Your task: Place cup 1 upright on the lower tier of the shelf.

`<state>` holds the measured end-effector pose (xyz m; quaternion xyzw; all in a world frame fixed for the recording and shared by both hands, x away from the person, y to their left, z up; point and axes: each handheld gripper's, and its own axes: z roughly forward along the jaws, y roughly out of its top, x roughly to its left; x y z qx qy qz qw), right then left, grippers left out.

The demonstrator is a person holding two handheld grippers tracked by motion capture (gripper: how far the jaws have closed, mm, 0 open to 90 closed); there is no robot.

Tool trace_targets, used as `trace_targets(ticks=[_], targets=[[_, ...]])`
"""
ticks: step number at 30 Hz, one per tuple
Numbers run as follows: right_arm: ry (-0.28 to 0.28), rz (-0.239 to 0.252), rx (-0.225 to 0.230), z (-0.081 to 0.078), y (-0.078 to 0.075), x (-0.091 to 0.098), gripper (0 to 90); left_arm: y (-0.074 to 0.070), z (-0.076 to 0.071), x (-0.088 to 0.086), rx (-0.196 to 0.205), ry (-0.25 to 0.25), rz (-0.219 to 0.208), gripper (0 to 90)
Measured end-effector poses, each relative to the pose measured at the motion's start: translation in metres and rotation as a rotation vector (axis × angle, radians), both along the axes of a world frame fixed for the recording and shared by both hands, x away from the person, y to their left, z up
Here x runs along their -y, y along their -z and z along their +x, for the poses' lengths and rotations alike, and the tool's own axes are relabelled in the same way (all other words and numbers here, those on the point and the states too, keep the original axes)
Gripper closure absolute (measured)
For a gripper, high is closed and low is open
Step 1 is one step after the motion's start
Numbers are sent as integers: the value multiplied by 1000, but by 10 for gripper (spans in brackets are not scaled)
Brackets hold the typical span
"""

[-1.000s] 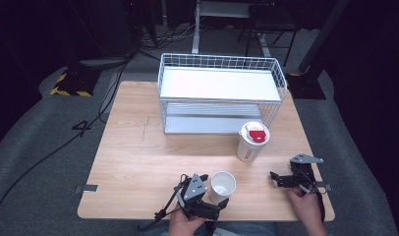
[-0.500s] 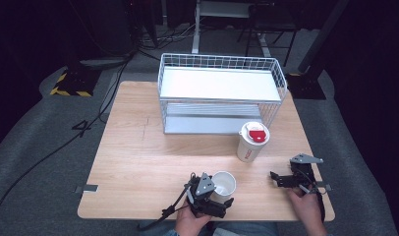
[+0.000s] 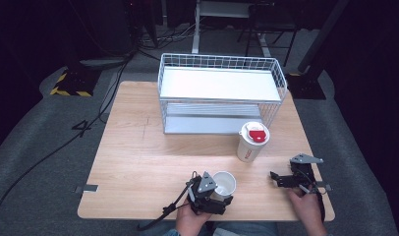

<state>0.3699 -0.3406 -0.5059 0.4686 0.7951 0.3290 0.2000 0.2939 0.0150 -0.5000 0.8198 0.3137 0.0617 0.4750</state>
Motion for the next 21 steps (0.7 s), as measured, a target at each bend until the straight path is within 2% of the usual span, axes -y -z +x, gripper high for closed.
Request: trace_targets(ticks=[6, 15, 21], targets=[[0, 0, 0, 0, 0, 0, 4, 0, -2, 0, 25, -19, 6, 202], [0, 0, 0, 0, 0, 0, 4, -1, -4, 0, 50, -18, 13, 224], [0, 0, 0, 0, 0, 0, 4, -3, -8, -1, 91, -15, 10, 226]])
